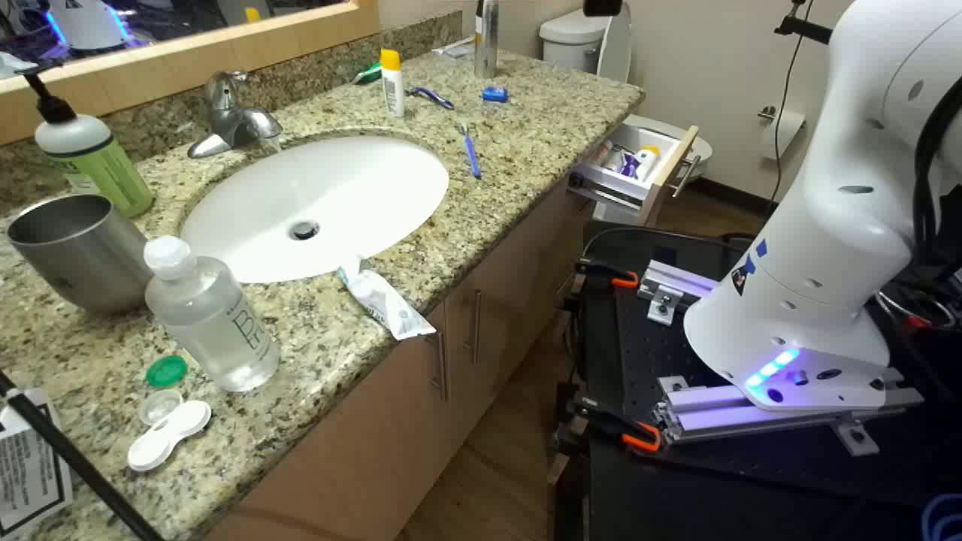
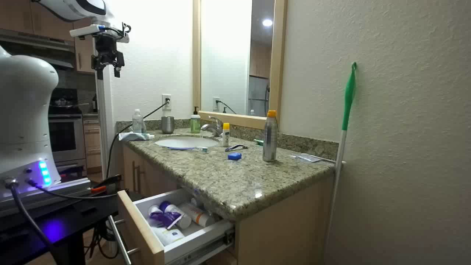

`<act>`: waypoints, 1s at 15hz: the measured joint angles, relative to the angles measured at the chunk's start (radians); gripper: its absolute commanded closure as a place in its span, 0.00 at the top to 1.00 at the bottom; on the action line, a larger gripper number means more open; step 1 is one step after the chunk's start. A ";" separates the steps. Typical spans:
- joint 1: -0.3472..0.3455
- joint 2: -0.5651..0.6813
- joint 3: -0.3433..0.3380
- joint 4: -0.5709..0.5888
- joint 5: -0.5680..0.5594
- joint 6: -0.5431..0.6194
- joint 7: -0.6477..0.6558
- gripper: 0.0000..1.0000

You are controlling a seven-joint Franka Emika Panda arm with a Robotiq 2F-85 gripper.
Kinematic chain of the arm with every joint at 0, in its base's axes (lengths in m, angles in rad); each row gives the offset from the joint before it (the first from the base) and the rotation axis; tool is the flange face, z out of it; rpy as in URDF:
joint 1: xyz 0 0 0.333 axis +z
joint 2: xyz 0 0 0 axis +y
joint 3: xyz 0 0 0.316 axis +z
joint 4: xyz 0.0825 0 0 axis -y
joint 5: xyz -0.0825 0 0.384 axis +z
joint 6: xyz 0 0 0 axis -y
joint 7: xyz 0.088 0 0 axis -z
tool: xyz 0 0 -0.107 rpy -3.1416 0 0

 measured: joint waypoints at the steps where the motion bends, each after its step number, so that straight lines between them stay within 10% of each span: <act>1: 0.000 0.000 0.000 0.000 0.000 0.000 0.000 1.00; 5: -0.021 0.007 -0.044 0.004 -0.001 0.062 0.062 1.00; 15: -0.317 0.004 -0.529 0.031 0.033 0.124 -0.033 1.00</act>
